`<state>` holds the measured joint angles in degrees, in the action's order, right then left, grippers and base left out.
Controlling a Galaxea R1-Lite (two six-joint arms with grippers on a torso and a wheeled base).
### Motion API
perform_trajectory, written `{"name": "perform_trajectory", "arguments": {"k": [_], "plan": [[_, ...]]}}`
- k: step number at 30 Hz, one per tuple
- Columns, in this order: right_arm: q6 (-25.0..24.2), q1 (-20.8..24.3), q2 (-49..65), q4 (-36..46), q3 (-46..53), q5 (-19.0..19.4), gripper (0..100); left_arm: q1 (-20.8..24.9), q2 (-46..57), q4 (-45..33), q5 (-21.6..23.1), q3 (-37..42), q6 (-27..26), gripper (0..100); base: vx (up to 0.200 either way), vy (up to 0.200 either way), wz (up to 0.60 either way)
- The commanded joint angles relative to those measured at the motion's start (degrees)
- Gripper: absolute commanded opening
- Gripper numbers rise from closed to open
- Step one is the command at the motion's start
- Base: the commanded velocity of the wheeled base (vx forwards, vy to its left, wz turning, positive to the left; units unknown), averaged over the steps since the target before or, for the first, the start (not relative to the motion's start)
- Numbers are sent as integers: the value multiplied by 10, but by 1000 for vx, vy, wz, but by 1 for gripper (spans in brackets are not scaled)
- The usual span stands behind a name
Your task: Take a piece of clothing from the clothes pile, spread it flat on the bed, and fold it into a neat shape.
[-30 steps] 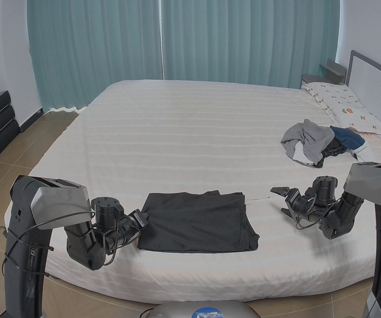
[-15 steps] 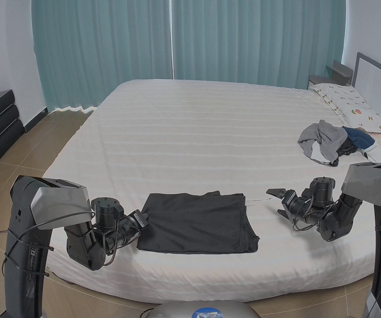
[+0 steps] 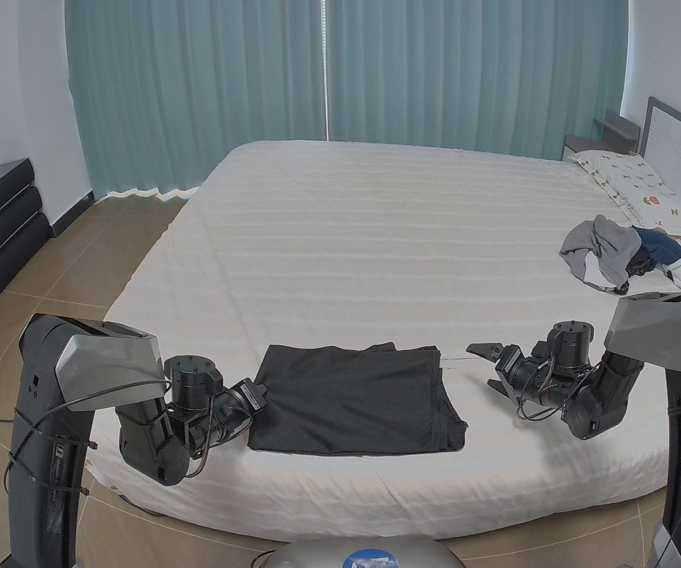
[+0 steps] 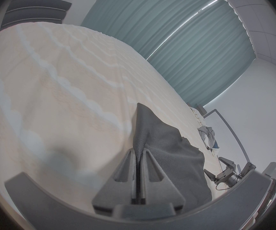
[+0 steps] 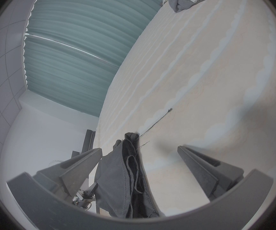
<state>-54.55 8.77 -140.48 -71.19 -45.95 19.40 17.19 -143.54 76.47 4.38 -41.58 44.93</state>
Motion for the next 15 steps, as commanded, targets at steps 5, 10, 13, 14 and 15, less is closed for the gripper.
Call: {"name": "perform_trajectory", "arguments": {"k": [5, 10, 13, 14, 15], "plan": [[3, 2, -2, 0, 2, 0, 100, 1, 0, 1, 0, 10, -1, 0, 0, 0, 0], [3, 3, -3, 0, 2, 0, 100, 5, 4, 1, 2, 28, -1, 0, 0, 0, 0], [3, 3, -3, 0, 2, -1, 100, 7, 4, 1, 2, 28, -1, 100, 0, 0, 0], [3, 3, -3, 0, 2, -1, 100, 7, 4, 1, 2, 28, -1, 100, 0, 0, 0], [3, 4, -3, 0, 3, 0, 100, 7, 4, 1, 2, 28, -1, 100, 0, 0, 0]]}}
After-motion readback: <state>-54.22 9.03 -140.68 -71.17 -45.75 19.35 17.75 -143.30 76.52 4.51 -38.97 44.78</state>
